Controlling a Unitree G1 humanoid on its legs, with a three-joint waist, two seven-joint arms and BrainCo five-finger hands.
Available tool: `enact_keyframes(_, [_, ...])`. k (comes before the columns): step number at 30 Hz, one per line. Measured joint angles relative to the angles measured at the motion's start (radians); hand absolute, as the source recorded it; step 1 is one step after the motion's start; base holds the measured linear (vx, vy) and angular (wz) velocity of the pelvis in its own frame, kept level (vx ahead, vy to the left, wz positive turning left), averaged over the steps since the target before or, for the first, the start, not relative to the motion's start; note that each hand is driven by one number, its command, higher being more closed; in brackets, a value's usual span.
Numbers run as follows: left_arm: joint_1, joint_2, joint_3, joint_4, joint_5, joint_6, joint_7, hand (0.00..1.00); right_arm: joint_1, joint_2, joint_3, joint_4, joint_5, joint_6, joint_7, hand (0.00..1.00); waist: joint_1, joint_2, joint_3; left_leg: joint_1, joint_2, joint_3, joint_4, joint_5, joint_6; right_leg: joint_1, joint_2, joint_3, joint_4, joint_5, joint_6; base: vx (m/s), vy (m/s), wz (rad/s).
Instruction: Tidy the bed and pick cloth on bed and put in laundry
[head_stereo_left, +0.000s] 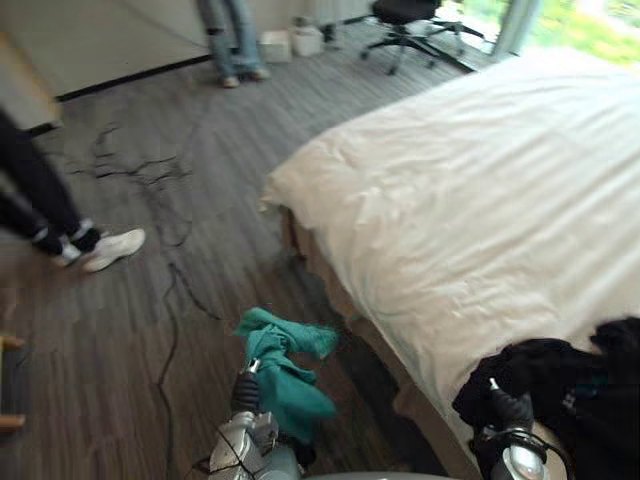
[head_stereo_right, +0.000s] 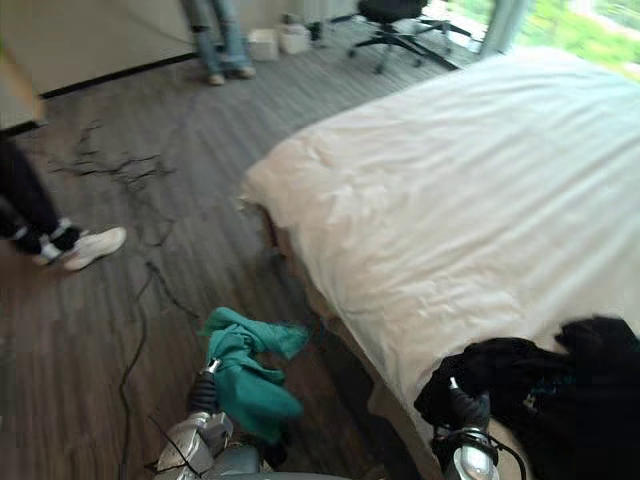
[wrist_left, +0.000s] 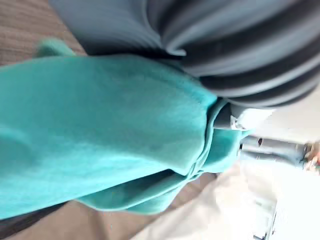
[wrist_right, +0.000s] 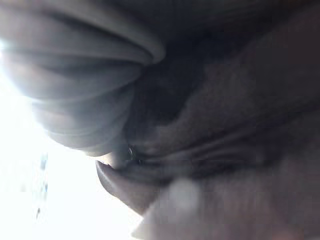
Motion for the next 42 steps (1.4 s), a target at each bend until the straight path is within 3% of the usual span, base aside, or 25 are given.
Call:
enact_keyframes(1, [0.009,-0.012,0.000,0.010,0.006,0.004,0.000,1.00,-0.008,-0.010,0.013,0.000,-0.015,0.008,0.007,1.00,0.007,0.018,-0.003,0.008,0.017,-0.009,0.022,0.008,-0.011,0.007,0.016,-0.009,0.001,0.010,0.024,0.17,0.134,1.27])
enact_keyframes(2, [0.005,-0.023,-0.006,0.049,0.026,0.015,0.000,1.00,-0.021,-0.008,0.029,0.031,-0.031,0.022,0.025,1.00,-0.018,0.039,0.002,-0.008,-0.008,-0.041,0.001,0.059,-0.015,0.032,0.023,-0.047,0.010,0.026,0.035,0.12,0.104,1.27])
enact_keyframes(3, [0.001,-0.027,-0.010,0.057,0.035,0.020,0.000,1.00,-0.024,-0.006,0.041,0.053,-0.038,0.035,0.028,1.00,-0.018,0.040,0.003,-0.011,-0.026,-0.064,-0.015,0.055,0.000,0.034,0.017,-0.063,0.023,0.038,0.033,0.13,0.168,1.82])
enact_keyframes(4, [-0.004,-0.026,-0.013,0.059,0.068,0.030,-0.002,1.00,-0.030,0.013,0.074,0.090,-0.080,0.074,0.045,1.00,-0.004,0.048,0.004,-0.015,-0.064,-0.107,-0.045,0.055,0.004,0.032,-0.004,-0.101,0.098,0.079,0.008,0.14,0.192,1.14])
enact_keyframes(5, [-0.002,-0.024,-0.011,0.059,0.075,0.031,-0.002,1.00,-0.034,0.023,0.084,0.096,-0.095,0.079,0.048,1.00,-0.002,0.051,0.005,-0.013,-0.070,-0.120,-0.053,0.055,0.004,0.032,-0.014,-0.109,0.130,0.090,-0.008,0.16,0.194,1.39])
enact_keyframes(6, [0.006,-0.013,-0.008,0.060,0.087,0.031,-0.001,1.00,-0.036,0.042,0.094,0.098,-0.108,0.091,0.059,1.00,-0.006,0.042,0.012,0.000,-0.099,-0.157,-0.076,0.053,0.011,0.030,-0.055,-0.133,0.233,0.123,-0.058,0.22,0.179,0.76])
enact_keyframes(7, [0.006,-0.013,-0.008,0.060,0.087,0.031,-0.001,1.00,-0.036,0.042,0.094,0.098,-0.109,0.091,0.059,1.00,-0.006,0.042,0.013,0.001,-0.099,-0.158,-0.078,0.053,0.011,0.030,-0.056,-0.133,0.237,0.125,-0.060,0.26,0.158,1.19])
enact_keyframes(8, [0.008,0.007,0.002,0.059,0.098,0.031,0.006,1.00,-0.042,0.076,0.105,0.098,-0.134,0.092,0.063,1.00,-0.005,0.038,0.026,0.043,-0.149,-0.225,-0.122,0.059,0.043,0.020,-0.130,-0.116,0.412,0.198,-0.164,0.32,0.161,1.08])
enact_keyframes(9, [0.002,0.011,0.001,0.058,0.102,0.031,0.014,1.00,-0.057,0.086,0.113,0.097,-0.140,0.090,0.061,1.00,-0.006,0.038,0.034,0.048,-0.169,-0.272,-0.139,0.060,0.046,-0.041,-0.147,-0.014,0.518,0.142,-0.166,0.27,0.119,1.38])
enact_keyframes(10, [-0.009,0.016,0.001,0.057,0.102,0.031,0.026,1.00,-0.068,0.087,0.113,0.097,-0.140,0.090,0.061,1.00,-0.006,0.037,0.040,0.057,-0.181,-0.304,-0.153,0.065,0.045,-0.092,-0.130,0.078,0.552,0.093,-0.145,0.30,0.132,1.30])
enact_keyframes(11, [-0.018,0.012,-0.003,0.049,0.101,0.031,0.033,1.00,-0.070,0.086,0.110,0.095,-0.140,0.089,0.058,1.00,-0.012,0.046,0.062,0.099,-0.215,-0.361,-0.190,0.076,0.049,-0.171,-0.072,0.264,0.567,0.028,-0.101,0.24,0.112,1.24])
enact_keyframes(15, [-0.014,0.008,-0.060,0.009,0.080,0.023,0.049,1.00,-0.021,0.094,0.113,0.095,-0.132,0.089,0.039,1.00,-0.050,0.057,0.083,0.187,-0.312,-0.511,-0.239,0.080,0.051,-0.321,0.028,0.545,0.501,-0.048,-0.047,0.21,0.065,1.41])
enact_keyframes(18, [-0.012,0.019,-0.086,0.008,0.076,0.022,0.049,1.00,-0.027,0.101,0.109,0.094,-0.094,0.086,0.036,1.00,-0.050,0.059,0.097,0.237,-0.343,-0.569,-0.266,0.081,0.050,-0.342,0.076,0.646,0.335,-0.044,-0.036,0.14,0.018,0.79])
enact_keyframes(19, [-0.014,0.048,-0.186,0.027,0.086,0.026,0.045,1.00,-0.008,0.145,0.118,0.095,-0.084,0.075,0.039,1.00,-0.033,0.029,0.073,0.306,-0.363,-0.598,-0.387,0.118,0.022,-0.233,0.145,0.672,0.090,0.062,-0.067,0.05,0.006,0.23])
enact_keyframes(31, [-0.016,0.048,-0.191,0.030,0.110,0.019,0.077,1.00,0.026,0.146,0.123,0.091,-0.060,0.071,0.042,1.00,-0.036,0.026,0.071,0.342,-0.356,-0.570,-0.387,0.100,-0.004,-0.189,0.157,0.702,0.055,0.067,-0.071,0.00,-0.014,-0.07])
enact_keyframes(34, [-0.022,0.045,-0.198,0.058,0.138,0.003,0.108,1.00,0.038,0.135,0.141,0.086,-0.052,0.068,0.040,1.00,-0.034,0.029,0.072,0.293,-0.341,-0.551,-0.237,-0.005,-0.027,-0.165,0.167,0.712,0.047,0.061,-0.080,-0.01,-0.070,-0.12])
enact_keyframes(36, [-0.023,0.029,-0.197,0.070,0.150,-0.004,0.126,1.00,0.069,0.122,0.163,0.027,-0.047,0.066,0.037,1.00,-0.036,0.042,0.095,0.210,-0.319,-0.528,-0.002,-0.070,-0.088,-0.116,0.173,0.725,0.022,0.050,-0.100,0.00,-0.062,0.20])
enact_keyframes(37, [-0.040,0.024,-0.197,0.079,0.153,-0.004,0.136,1.00,0.077,0.107,0.179,0.022,-0.039,0.065,0.035,1.00,-0.036,0.036,0.109,0.127,-0.297,-0.508,0.175,-0.075,-0.095,-0.094,0.157,0.713,0.012,0.043,-0.113,0.00,-0.028,0.35])
enact_keyframes(38, [-0.040,0.020,-0.197,0.078,0.153,-0.005,0.141,1.00,0.081,0.103,0.185,0.020,-0.037,0.065,0.033,1.00,-0.032,0.037,0.110,0.097,-0.279,-0.495,0.245,-0.086,-0.104,-0.085,0.157,0.705,0.002,0.044,-0.113,0.01,0.017,0.11])
enact_keyframes(39, [-0.040,0.020,-0.208,0.078,0.153,-0.006,0.154,1.00,0.085,0.092,0.197,0.019,-0.024,0.065,0.025,1.00,-0.014,0.048,0.112,0.059,-0.227,-0.463,0.322,-0.123,-0.083,-0.067,0.164,0.701,-0.014,0.044,-0.113,0.03,0.017,-0.08])
enact_keyframes(40, [-0.042,0.023,-0.212,0.079,0.154,-0.006,0.160,1.00,0.082,0.094,0.201,0.019,-0.018,0.065,0.019,1.00,-0.011,0.047,0.112,0.030,-0.175,-0.442,0.330,-0.157,-0.080,-0.054,0.166,0.698,-0.036,0.042,-0.111,0.06,0.017,-0.07])
enact_keyframes(42, [-0.047,0.026,-0.235,0.090,0.167,-0.007,0.175,1.00,0.087,0.093,0.201,0.015,-0.019,0.065,0.019,1.00,-0.011,0.042,0.111,0.005,-0.132,-0.403,0.228,-0.156,-0.082,-0.037,0.154,0.696,-0.074,0.038,-0.104,0.17,0.077,0.06])
